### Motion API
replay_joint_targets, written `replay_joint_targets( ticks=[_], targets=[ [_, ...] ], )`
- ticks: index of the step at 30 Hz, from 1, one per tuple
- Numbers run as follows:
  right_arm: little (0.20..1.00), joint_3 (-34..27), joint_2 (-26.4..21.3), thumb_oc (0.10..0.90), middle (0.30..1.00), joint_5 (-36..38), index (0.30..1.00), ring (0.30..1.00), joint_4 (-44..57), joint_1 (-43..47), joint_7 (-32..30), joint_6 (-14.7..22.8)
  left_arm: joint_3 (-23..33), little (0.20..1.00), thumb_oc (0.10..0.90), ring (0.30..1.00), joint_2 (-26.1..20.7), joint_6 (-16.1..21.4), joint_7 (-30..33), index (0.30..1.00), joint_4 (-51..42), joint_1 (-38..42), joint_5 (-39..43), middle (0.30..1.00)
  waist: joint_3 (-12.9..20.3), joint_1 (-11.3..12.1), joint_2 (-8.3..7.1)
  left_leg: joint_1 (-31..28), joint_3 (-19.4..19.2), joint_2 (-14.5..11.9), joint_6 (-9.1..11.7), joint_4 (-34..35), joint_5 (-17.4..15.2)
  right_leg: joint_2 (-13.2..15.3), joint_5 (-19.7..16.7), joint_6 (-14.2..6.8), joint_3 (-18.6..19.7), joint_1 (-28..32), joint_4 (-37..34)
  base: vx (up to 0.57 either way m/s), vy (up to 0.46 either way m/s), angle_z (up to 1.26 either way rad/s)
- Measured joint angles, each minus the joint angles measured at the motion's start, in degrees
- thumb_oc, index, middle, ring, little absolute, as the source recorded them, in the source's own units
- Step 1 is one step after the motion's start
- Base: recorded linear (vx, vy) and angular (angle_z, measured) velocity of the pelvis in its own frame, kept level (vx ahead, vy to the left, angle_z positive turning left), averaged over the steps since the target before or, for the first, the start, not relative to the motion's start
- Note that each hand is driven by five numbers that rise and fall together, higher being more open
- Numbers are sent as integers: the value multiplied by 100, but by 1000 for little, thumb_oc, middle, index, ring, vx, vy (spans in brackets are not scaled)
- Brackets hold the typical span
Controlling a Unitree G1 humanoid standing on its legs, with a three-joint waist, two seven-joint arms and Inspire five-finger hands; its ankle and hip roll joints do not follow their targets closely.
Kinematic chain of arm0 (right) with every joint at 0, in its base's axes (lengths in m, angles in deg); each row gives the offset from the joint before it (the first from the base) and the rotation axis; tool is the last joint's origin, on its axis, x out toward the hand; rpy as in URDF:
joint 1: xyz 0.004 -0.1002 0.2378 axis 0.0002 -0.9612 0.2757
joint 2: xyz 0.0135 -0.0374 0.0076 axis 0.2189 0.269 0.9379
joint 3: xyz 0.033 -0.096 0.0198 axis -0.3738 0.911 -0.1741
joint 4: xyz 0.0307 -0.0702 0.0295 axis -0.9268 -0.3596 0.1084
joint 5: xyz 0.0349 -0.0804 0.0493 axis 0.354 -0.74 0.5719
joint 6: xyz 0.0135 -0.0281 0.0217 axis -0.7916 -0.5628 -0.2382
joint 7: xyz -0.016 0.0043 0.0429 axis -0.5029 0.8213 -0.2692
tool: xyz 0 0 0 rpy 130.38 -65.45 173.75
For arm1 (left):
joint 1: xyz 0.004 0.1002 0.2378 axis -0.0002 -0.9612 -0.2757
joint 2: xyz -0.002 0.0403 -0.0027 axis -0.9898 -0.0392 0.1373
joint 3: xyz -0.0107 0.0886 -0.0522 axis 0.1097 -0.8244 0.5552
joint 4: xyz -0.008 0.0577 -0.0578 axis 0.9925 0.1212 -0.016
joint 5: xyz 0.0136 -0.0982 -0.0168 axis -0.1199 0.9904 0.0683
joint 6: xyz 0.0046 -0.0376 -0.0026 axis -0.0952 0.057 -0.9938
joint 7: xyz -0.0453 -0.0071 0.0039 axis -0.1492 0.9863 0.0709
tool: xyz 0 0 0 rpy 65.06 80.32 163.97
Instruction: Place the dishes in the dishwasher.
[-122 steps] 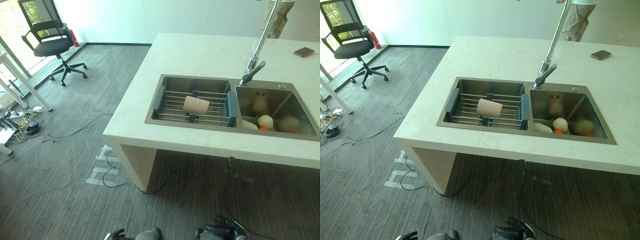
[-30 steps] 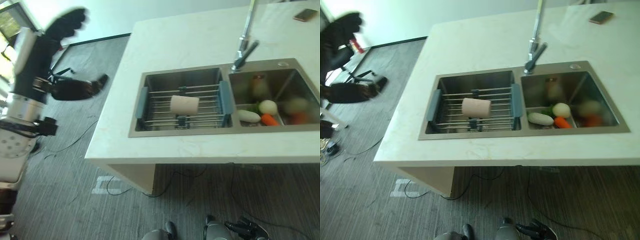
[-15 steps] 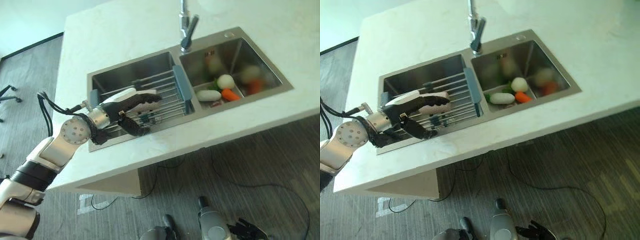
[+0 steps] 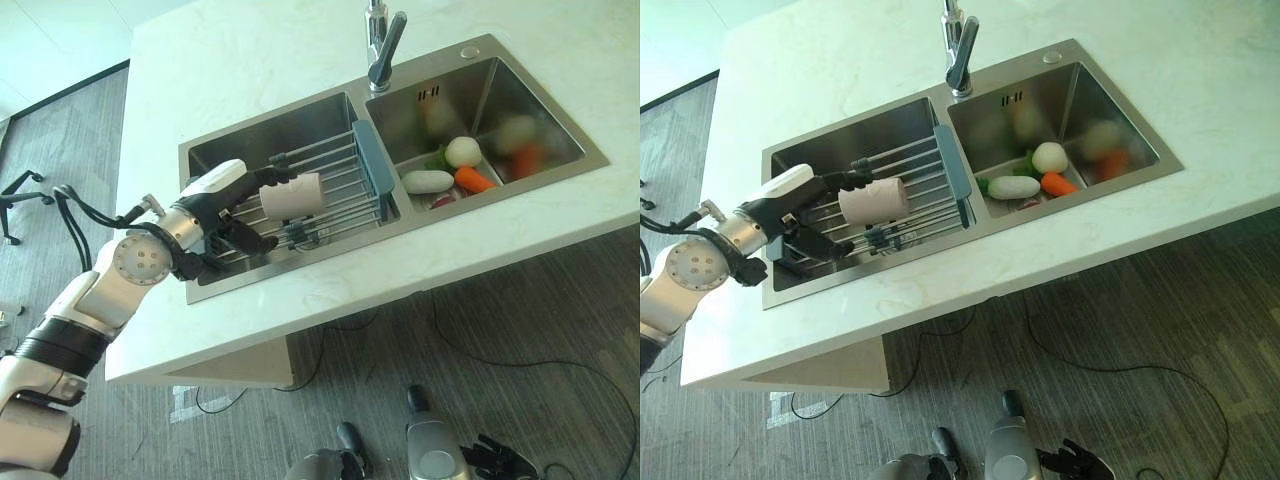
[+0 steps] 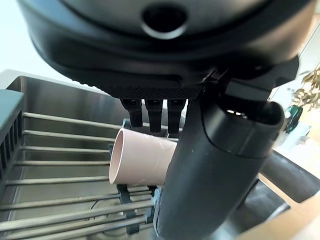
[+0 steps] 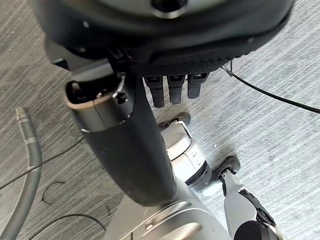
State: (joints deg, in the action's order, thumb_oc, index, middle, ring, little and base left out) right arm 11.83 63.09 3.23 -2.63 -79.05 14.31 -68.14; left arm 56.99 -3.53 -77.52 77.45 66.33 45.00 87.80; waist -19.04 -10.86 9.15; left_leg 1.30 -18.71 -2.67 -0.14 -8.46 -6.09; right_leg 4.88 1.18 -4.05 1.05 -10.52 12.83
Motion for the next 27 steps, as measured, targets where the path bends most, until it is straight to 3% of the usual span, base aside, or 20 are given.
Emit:
replay_joint_targets(
  ticks=[14,21,27],
  targets=[
    [900,83,-19,800,900,-2,900,900,59,13,29,-86,155,900,800,900,-2,171,468,900,-141,-1,-1,900,-161,-4,-78,-5,2,-8,1,-1,0,-12,4,-4,3,-21,-4,16,-4,0],
    [900,85,-120,800,900,4,900,900,291,43,38,-101,166,900,800,900,-8,43,720,900,-114,35,-11,900,-504,-27,35,78,-3,-1,1,-19,0,-16,-12,-3,28,-99,23,5,2,-1],
    [900,103,-154,800,900,4,900,900,425,71,82,-124,166,900,800,900,-18,42,917,900,-109,138,-147,900,-707,-35,40,149,-3,24,0,-32,0,-21,-21,-10,111,-225,36,-2,-3,-5]
  ],
)
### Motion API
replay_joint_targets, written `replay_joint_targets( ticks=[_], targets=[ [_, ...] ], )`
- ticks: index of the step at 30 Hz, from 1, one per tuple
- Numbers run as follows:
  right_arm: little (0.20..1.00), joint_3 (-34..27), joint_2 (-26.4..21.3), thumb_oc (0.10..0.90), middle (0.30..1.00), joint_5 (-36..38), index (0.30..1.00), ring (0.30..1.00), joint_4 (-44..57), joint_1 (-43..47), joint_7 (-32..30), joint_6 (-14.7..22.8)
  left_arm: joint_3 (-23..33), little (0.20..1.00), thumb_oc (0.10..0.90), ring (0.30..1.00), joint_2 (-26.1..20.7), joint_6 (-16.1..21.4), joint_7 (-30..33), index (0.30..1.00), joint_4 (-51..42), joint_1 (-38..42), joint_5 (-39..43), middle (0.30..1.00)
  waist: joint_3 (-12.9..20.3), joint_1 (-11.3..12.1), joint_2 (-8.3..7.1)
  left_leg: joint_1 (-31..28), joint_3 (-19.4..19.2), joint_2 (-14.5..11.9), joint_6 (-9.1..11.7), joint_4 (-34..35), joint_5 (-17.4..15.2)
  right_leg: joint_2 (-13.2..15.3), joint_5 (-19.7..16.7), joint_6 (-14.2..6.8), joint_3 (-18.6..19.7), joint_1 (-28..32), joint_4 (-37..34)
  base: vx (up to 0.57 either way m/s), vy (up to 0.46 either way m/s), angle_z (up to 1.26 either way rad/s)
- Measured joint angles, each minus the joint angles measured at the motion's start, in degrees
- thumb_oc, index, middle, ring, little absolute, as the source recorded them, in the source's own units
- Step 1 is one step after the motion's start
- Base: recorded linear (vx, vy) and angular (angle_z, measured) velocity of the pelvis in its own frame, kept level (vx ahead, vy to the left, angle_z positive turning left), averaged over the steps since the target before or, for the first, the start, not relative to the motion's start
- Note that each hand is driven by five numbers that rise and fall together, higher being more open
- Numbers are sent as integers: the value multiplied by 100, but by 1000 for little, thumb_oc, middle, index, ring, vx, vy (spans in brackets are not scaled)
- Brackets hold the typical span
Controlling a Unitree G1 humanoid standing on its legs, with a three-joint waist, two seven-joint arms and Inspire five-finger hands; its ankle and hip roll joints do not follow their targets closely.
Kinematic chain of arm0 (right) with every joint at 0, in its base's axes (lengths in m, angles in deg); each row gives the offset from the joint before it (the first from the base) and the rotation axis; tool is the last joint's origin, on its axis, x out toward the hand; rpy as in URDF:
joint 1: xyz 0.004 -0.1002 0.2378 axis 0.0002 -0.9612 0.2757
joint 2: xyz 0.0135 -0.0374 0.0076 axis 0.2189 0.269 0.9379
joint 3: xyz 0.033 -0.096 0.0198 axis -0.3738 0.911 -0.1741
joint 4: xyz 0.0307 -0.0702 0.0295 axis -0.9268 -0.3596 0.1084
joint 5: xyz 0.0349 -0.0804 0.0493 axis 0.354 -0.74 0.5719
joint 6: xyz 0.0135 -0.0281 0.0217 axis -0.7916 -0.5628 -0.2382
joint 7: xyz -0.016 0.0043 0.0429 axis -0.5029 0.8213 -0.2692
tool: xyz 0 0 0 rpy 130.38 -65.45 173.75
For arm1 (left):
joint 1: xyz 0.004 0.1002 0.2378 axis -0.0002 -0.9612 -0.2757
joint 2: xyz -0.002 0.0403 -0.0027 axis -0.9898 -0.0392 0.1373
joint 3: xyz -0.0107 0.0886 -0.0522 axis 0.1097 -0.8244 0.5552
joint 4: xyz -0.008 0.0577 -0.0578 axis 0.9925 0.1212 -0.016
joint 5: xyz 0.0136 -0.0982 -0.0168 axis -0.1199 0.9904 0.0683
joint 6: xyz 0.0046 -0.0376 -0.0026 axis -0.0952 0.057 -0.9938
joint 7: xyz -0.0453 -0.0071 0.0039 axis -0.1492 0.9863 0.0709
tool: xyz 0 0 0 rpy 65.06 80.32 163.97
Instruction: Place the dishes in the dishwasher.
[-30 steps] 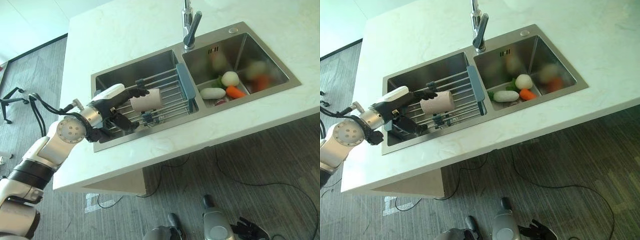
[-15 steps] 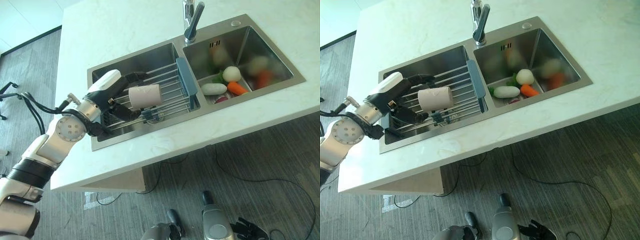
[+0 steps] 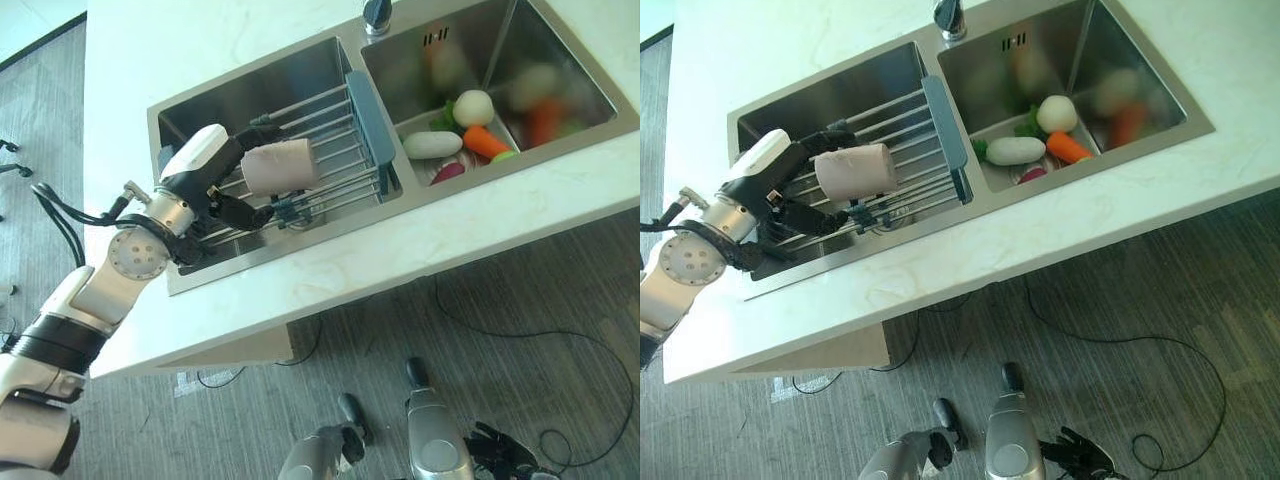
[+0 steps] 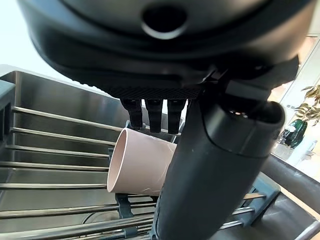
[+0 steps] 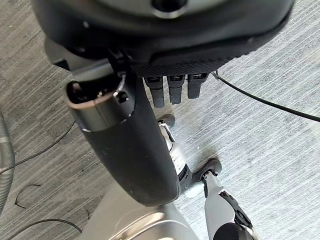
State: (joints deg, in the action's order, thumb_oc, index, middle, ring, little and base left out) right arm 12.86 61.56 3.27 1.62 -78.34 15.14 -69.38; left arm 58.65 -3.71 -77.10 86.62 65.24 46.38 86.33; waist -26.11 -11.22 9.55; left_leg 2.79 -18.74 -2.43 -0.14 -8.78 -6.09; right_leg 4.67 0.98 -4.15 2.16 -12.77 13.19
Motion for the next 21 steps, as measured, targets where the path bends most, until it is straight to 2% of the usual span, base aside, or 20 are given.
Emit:
replay_joint_targets(
  ticks=[6,12,16,21],
  targets=[
    [900,13,-89,800,900,17,900,900,79,70,37,5,-2,900,800,900,-1,-31,294,900,67,143,-552,900,-68,3,-8,51,-35,4,-3,-6,2,-1,-28,-7,32,-66,39,0,-6,-4],
    [900,94,-163,800,900,55,900,900,245,219,63,-9,-38,900,800,900,-11,-41,409,900,67,299,-570,900,-255,-6,12,58,-42,40,-11,-12,7,17,-34,-6,44,-87,62,0,0,0],
    [900,104,-169,800,900,57,900,900,290,219,44,-100,-34,900,800,900,-11,-124,415,900,64,301,-62,900,-255,0,13,66,-44,44,-11,-11,8,22,-34,-6,43,-98,69,0,0,0],
    [900,104,-183,800,900,55,900,900,291,219,43,-116,-30,900,800,900,-12,-219,412,900,13,301,108,900,-255,19,13,34,-42,48,-20,-11,14,42,-35,-8,39,-69,89,0,0,0]
  ],
)
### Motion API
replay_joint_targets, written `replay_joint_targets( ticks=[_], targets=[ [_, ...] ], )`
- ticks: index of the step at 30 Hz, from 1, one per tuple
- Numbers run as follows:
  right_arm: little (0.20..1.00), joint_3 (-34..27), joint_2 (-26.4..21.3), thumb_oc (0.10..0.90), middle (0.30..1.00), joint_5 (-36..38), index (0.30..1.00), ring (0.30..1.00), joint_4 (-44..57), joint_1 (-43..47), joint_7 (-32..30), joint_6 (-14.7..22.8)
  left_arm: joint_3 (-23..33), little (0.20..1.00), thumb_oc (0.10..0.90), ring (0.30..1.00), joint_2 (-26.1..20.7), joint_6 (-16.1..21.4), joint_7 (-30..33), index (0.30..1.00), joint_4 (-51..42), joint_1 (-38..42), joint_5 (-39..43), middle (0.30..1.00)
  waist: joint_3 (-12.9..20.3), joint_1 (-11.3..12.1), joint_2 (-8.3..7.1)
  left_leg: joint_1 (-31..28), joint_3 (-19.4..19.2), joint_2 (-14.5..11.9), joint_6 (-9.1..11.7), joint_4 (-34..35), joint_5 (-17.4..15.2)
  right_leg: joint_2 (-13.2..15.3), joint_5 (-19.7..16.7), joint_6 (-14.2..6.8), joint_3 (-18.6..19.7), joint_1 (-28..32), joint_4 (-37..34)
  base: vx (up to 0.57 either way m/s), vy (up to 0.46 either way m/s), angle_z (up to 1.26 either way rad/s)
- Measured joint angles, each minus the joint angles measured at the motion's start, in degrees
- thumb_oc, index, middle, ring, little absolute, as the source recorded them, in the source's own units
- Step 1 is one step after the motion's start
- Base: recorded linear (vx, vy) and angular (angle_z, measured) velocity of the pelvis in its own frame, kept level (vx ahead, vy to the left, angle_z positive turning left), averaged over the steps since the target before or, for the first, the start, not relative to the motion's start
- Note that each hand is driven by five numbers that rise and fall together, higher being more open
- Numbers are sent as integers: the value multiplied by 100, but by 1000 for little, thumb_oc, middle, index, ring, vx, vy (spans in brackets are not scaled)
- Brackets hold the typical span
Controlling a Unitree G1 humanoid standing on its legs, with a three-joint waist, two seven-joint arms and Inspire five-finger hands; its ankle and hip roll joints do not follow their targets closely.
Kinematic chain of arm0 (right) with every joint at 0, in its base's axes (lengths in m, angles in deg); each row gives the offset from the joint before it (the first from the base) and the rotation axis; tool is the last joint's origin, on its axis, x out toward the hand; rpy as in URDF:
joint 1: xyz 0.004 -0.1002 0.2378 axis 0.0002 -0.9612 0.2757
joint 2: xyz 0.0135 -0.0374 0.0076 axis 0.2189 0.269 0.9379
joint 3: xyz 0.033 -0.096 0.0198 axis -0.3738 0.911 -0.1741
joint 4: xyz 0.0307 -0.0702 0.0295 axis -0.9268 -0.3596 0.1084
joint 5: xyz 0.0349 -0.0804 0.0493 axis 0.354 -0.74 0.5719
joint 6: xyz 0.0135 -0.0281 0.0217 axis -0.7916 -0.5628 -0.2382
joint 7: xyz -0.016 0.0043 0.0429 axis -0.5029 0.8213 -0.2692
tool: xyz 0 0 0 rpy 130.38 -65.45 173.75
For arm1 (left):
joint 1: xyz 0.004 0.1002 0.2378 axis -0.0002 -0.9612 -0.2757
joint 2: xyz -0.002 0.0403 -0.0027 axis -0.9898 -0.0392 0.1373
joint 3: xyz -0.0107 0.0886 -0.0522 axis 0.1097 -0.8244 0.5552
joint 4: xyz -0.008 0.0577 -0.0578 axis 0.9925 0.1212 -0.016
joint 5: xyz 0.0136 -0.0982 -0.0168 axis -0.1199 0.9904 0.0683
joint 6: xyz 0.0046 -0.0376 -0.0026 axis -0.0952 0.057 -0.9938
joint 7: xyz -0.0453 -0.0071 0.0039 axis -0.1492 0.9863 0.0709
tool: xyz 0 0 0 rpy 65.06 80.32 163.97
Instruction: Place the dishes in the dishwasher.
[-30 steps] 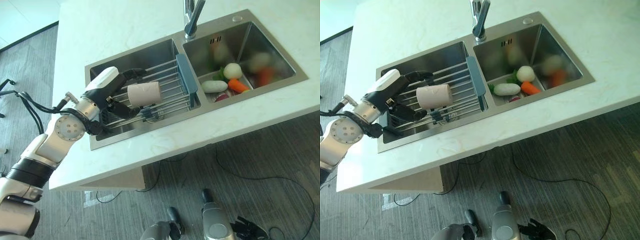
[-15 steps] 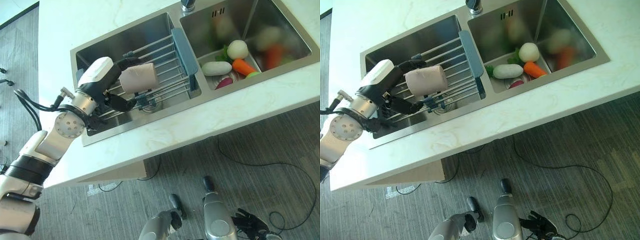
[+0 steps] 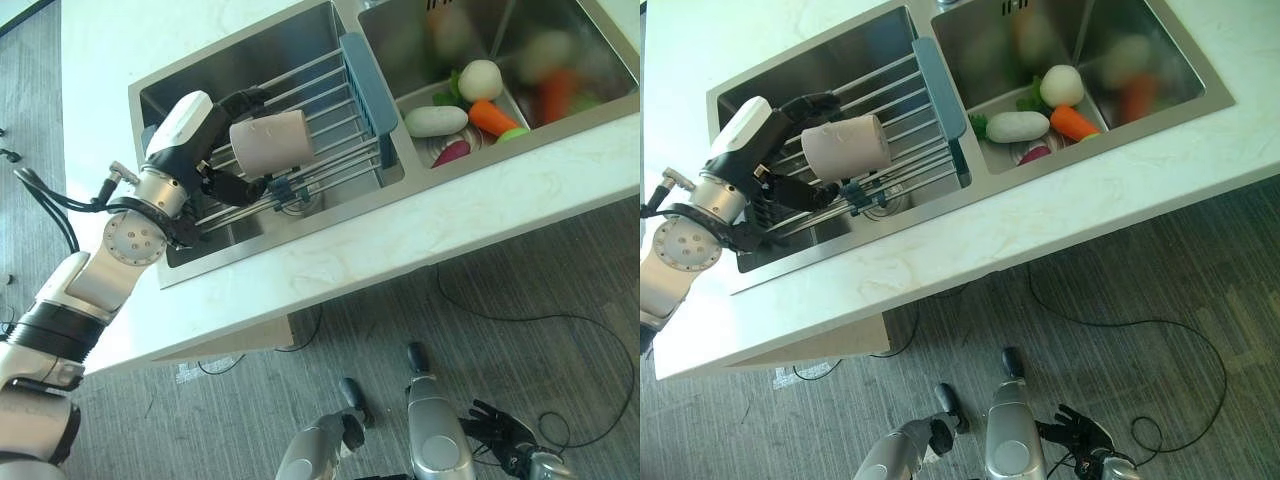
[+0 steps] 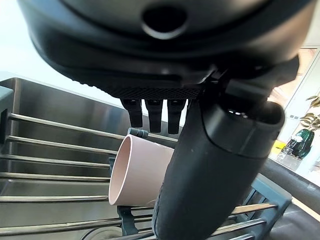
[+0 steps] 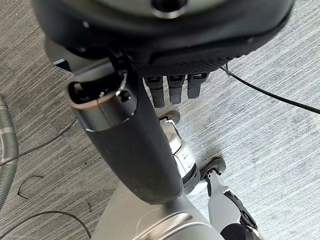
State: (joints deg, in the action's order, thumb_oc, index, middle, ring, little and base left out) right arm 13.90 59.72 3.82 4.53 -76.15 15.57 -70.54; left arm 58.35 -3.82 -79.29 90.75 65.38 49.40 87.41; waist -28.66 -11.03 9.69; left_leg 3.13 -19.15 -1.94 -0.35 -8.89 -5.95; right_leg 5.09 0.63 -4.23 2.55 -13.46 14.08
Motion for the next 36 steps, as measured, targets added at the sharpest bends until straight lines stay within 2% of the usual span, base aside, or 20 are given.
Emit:
replay_joint_targets(
  ticks=[8,18,24,33,36],
  targets=[
    [900,10,-58,800,900,1,900,900,89,-2,1,-6,-1,900,800,900,0,-383,-56,900,74,18,-17,900,-20,-35,45,73,-4,19,-36,-10,35,29,-35,-27,4,-104,-50,0,0,0],
    [900,19,-124,800,900,1,900,900,174,4,5,-6,-17,900,800,900,0,-381,-38,900,377,324,-23,900,-24,-127,59,287,-50,27,-41,-13,63,25,-68,-25,60,-327,7,-1,-4,-2],
    [900,182,-177,800,900,2,900,900,254,11,7,-15,-618,900,800,900,-33,-379,17,900,503,881,-245,900,-25,-128,60,357,-88,33,-42,-22,67,19,-71,-26,117,-437,47,1,-3,-3],
    [900,234,-214,800,900,122,900,900,287,114,7,-27,-900,900,800,900,-220,-362,28,900,603,1056,-237,900,-25,-163,60,398,-104,42,-42,-26,70,18,-71,-26,147,-514,102,0,-1,-1],
    [900,240,-253,800,900,122,900,900,314,139,14,-24,-1216,900,800,900,-225,-431,-50,900,721,1385,-241,900,-25,-177,60,417,-127,58,-42,-26,73,32,-59,-41,167,-585,88,-3,2,-1]
  ],
)
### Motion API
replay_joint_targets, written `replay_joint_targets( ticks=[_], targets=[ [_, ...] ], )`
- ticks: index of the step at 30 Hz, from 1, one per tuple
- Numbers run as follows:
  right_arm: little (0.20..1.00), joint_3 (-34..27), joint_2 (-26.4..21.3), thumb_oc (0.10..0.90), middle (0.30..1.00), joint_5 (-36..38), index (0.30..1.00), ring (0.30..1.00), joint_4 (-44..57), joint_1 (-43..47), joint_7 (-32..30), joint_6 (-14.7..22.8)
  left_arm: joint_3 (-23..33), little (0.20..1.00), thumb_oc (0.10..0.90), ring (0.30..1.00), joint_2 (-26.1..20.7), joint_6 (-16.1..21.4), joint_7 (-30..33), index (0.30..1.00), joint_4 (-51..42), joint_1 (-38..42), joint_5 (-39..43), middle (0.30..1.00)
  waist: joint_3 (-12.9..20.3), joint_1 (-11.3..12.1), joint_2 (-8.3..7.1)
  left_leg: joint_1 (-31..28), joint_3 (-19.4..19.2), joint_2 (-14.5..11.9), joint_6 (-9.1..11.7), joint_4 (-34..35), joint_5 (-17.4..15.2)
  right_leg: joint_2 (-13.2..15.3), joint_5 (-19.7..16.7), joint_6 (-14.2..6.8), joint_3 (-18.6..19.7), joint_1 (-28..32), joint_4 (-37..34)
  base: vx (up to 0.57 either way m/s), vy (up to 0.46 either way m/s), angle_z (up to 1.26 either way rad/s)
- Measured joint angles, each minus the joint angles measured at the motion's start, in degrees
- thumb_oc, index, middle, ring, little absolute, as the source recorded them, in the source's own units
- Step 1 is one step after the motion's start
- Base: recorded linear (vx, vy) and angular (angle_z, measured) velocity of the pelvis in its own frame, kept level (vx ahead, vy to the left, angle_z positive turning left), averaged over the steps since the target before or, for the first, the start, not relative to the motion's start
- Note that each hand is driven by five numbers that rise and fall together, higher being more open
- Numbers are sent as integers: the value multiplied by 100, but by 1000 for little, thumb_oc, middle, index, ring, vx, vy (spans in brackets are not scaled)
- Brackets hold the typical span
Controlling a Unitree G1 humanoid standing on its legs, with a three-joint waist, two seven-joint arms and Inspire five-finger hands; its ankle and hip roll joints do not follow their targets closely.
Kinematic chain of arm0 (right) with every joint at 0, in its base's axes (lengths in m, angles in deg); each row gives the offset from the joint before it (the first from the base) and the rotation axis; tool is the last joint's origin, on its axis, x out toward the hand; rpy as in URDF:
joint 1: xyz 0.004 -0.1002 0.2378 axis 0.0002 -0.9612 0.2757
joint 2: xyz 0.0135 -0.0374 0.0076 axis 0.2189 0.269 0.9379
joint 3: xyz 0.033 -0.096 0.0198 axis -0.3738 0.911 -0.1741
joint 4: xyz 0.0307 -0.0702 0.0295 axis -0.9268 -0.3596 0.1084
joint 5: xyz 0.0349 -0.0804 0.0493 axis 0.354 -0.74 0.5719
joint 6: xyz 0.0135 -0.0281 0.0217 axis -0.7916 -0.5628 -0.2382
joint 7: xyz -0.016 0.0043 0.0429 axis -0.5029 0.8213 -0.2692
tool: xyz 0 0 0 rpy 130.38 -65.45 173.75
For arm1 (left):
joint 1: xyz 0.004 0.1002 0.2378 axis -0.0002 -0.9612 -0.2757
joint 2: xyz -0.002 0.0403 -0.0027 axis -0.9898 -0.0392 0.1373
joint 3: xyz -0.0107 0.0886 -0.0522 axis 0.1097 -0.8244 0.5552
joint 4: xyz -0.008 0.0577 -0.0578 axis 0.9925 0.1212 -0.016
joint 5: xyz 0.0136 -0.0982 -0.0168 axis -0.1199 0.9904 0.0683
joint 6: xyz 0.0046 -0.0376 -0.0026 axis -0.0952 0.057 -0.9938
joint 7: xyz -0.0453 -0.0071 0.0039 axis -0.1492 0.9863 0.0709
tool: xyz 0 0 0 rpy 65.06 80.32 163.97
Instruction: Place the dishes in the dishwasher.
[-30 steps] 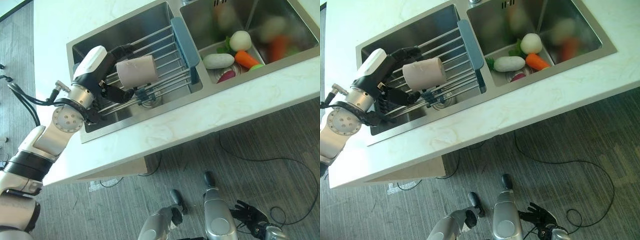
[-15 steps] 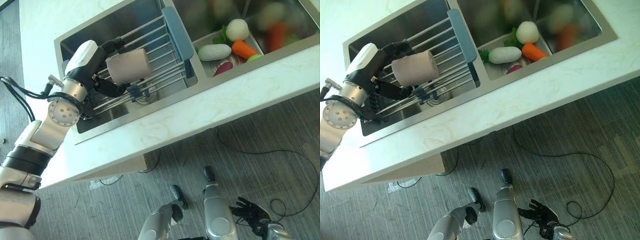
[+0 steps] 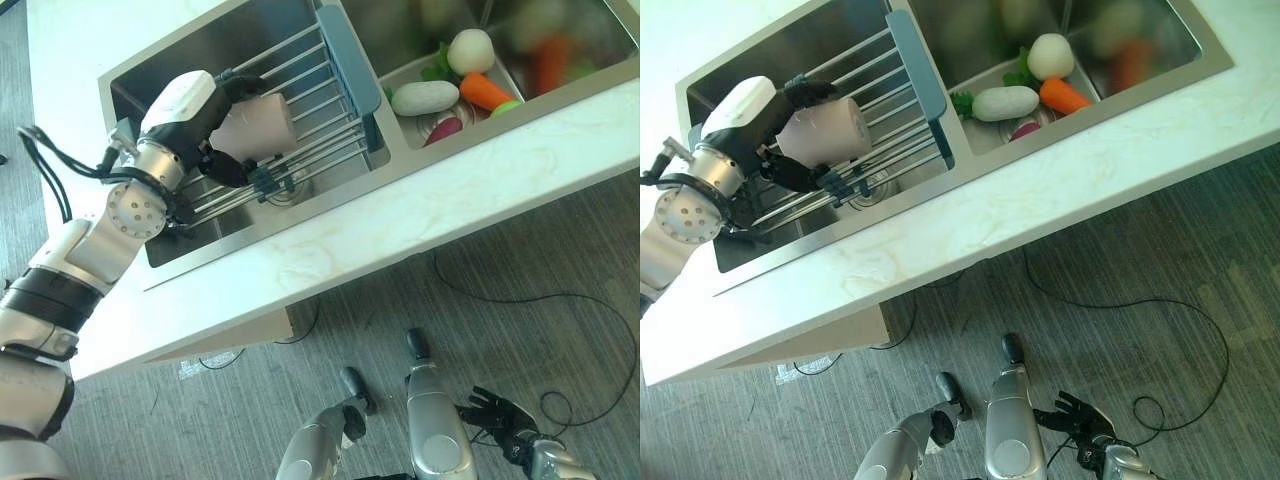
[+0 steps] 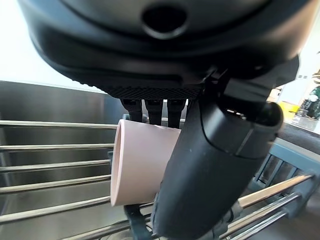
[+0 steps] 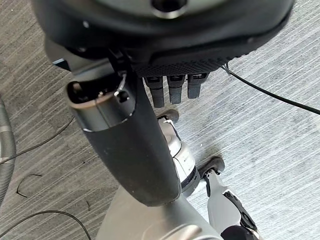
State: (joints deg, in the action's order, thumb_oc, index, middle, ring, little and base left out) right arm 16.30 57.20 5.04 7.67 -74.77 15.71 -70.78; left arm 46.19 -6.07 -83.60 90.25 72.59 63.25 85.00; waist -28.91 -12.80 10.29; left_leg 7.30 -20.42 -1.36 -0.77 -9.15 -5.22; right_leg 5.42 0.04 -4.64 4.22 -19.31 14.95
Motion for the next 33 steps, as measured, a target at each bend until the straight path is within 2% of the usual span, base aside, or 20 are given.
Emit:
replay_joint_targets(
  ticks=[4,9,15,16,17,18,23,28,31,33],
  targets=[
    [900,3,-59,800,900,3,900,900,93,23,9,14,-251,900,800,900,-8,-227,-48,900,214,403,-3,900,1,-38,1,278,-12,38,-8,-56,30,27,-36,0,33,-265,82,-4,1,-1],
    [900,58,-113,800,900,50,900,900,288,24,6,4,-322,900,800,900,-8,-217,-104,900,708,697,1,900,1,-94,1,393,-57,43,-12,-69,34,20,-41,4,100,-457,164,-24,-8,-7],
    [900,133,-146,800,900,237,900,900,365,77,-9,2,-339,900,800,900,-12,-282,-103,900,905,1109,7,900,2,28,2,817,-118,33,-54,-169,117,12,-239,9,176,-841,95,-31,-13,-4],
    [900,139,-146,800,900,241,900,900,367,77,-9,-1,-344,676,651,676,-11,-309,-104,676,909,1122,8,676,2,28,2,841,-116,32,-54,-169,128,12,-260,7,176,-853,72,-32,-3,-2],
    [900,152,-151,800,900,247,900,900,396,77,-13,0,-347,324,416,324,-11,-328,-116,324,955,1153,16,324,2,34,2,875,-117,30,-50,-170,142,13,-296,5,176,-863,26,0,0,0],
    [900,160,-155,800,900,247,900,900,476,73,-18,-6,-345,300,400,300,-11,-343,-121,300,973,1188,23,300,2,35,2,909,-117,27,-50,-170,156,13,-324,9,175,-875,-17,0,0,0],
    [900,225,-155,800,900,250,900,900,577,90,-70,9,-372,300,400,300,-1,-414,-318,300,1132,1373,56,300,2,44,2,984,-120,26,-55,-169,212,15,-447,18,173,-909,-111,-13,-2,0],
    [900,278,-148,800,900,250,900,900,470,89,-97,11,-430,300,400,300,4,-359,-794,300,1220,1427,202,300,3,35,2,882,-107,18,-64,-164,230,12,-515,23,150,-751,-155,-7,3,1],
    [900,286,-140,800,900,251,900,900,392,82,-120,14,-555,300,400,300,15,-292,-1105,300,1139,1330,260,300,3,27,1,610,-59,17,-72,-126,235,37,-515,23,78,-432,-212,-14,26,9],
    [900,269,-112,800,900,252,900,900,109,85,-136,40,-850,300,400,300,6,-54,-1105,300,824,1136,-48,300,2,30,1,174,7,27,-62,57,271,59,-500,27,-10,32,-353,14,17,17]
  ],
)
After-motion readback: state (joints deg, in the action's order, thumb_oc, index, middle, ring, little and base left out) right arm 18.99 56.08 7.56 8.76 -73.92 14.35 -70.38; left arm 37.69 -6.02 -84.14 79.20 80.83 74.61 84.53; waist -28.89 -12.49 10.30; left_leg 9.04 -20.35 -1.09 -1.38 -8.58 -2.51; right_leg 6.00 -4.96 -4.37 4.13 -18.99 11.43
